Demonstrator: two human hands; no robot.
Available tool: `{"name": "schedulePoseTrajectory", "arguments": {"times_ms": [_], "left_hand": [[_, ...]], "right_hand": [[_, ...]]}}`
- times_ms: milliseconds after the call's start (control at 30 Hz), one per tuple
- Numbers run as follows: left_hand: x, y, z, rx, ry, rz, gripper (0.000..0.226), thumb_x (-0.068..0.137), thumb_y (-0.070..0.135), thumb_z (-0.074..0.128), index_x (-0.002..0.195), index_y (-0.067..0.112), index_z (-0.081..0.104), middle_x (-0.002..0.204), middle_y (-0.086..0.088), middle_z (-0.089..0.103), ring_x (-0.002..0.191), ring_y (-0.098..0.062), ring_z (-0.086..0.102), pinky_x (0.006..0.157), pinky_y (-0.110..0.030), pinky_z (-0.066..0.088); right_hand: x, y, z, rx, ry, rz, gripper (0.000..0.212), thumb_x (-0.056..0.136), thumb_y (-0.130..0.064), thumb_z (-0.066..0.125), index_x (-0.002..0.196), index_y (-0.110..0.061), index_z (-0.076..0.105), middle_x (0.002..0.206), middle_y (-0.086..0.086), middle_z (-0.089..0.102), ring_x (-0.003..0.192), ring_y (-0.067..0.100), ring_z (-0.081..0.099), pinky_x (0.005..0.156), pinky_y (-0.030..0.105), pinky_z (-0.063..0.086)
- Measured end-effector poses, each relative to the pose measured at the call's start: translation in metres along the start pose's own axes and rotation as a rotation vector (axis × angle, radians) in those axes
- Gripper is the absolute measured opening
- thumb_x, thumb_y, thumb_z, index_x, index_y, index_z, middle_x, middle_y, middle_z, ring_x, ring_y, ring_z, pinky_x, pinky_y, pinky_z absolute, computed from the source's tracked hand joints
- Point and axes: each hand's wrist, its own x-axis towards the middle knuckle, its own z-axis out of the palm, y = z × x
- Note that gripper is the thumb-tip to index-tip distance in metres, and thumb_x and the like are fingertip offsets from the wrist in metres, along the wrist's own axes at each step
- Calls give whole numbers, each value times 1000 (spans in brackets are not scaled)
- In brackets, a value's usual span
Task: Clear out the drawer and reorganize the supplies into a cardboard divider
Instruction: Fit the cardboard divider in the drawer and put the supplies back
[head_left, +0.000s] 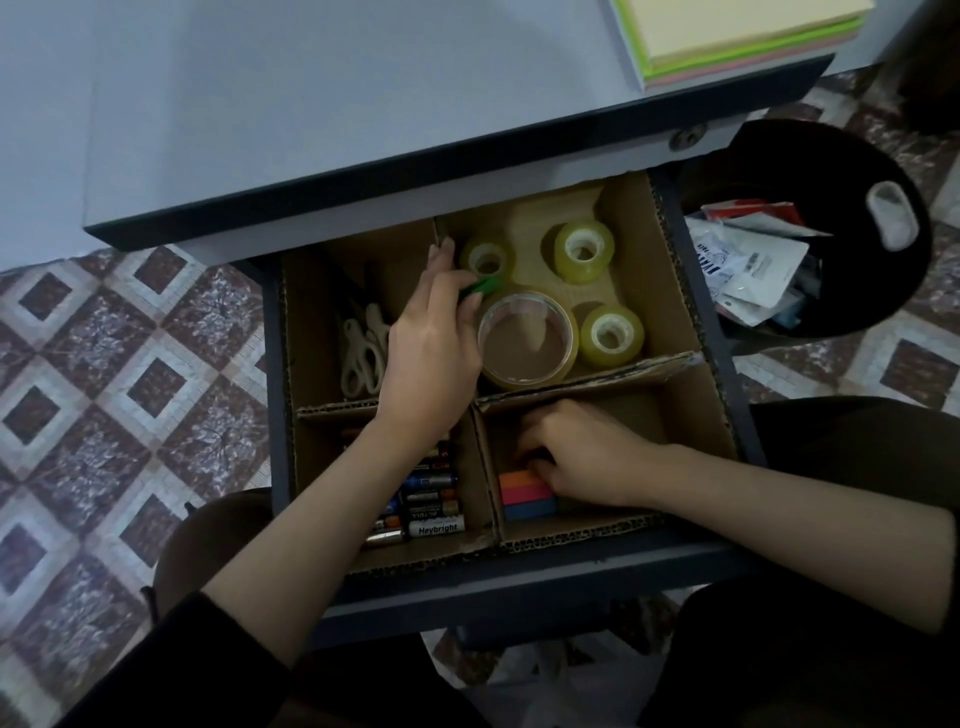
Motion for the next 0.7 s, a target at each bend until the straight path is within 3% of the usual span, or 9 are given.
{"name": "schedulePoseTrajectory", "arguments": {"times_ms": [267,467,600,700], "left_hand": [[2,-2,-1,-24,-23,-15,29,92,15,42,105,-5,58,129,-24,54,130,-33,42,102,-32,34],[0,-1,-2,-49,-3,-24,23,92,12,49,104,-3,61,121,-25,58,130,-22,35,100,-34,38],[1,-3,-4,-93,-16,-44,18,91,9,53,104,-1,61,125,-27,55,132,-23,38,93,-43,50],[1,-5,-3,-99,-18,-53,20,92,12,52,105,0,61,126,-26,55,133,-25,40,92,-45,51]], "right_hand": [[-2,-5,-1,-5,-55,31,30,93,-15,50,121,-17,61,128,8,51,117,24,47,97,38,43],[-2,1,-1,76,-4,24,26,91,-17,53,115,-19,65,116,2,60,109,19,52,93,34,45],[-8,6,-3,229,45,140,28,90,-12,56,116,-15,65,114,3,64,103,15,57,84,20,43],[-13,10,-3,324,127,288,27,88,-7,58,113,-10,66,107,6,66,97,14,60,84,22,48]]}}
